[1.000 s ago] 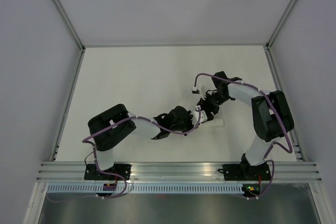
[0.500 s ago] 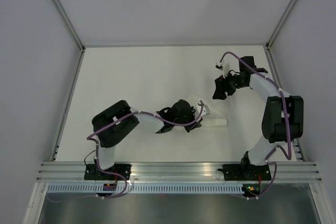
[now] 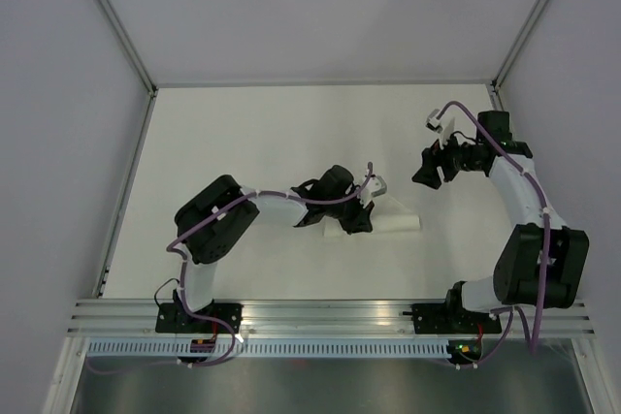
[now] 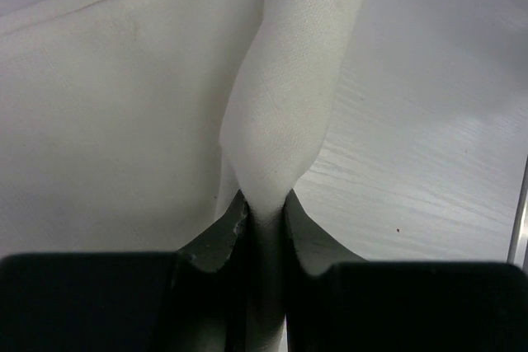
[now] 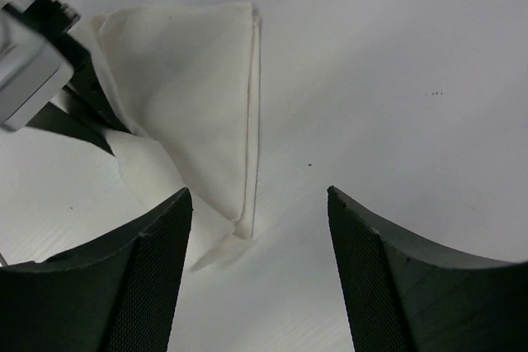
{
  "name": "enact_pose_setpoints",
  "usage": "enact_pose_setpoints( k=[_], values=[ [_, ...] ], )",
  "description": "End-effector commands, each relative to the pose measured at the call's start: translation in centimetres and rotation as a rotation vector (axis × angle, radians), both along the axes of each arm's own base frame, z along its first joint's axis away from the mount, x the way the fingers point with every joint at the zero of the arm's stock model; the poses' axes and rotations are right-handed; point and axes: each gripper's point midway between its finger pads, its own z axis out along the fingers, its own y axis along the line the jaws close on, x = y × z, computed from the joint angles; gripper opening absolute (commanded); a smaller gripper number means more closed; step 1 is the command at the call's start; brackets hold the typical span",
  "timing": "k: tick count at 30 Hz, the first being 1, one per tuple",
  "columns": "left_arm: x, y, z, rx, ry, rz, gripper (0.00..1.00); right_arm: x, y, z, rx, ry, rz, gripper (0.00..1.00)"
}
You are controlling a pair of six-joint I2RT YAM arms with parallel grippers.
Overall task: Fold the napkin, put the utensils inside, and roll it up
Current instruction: Roll the napkin at the center of the board.
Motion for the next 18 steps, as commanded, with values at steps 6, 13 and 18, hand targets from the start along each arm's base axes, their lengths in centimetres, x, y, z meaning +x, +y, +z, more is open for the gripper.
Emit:
enact_pose_setpoints(
  k=[6,13,18],
  values=[
    [-5.8,9.4,-9.7,0.434,0.498,0.085,0.02,-6.0,3.4,-2.4,-0.14,-0.211,0.249,0.74],
    [-6.5,9.4,-9.9,0.429,0.651,0.068,0.02,-10.1,8.1,-5.2,-0.239,-0.371,0.441,0.78],
    [-7.0,9.8,-10.3,0.447,0.73,0.066,0.02,-10.7,9.4,-8.0,-0.325,-0.391,0.495,0.78]
  ],
)
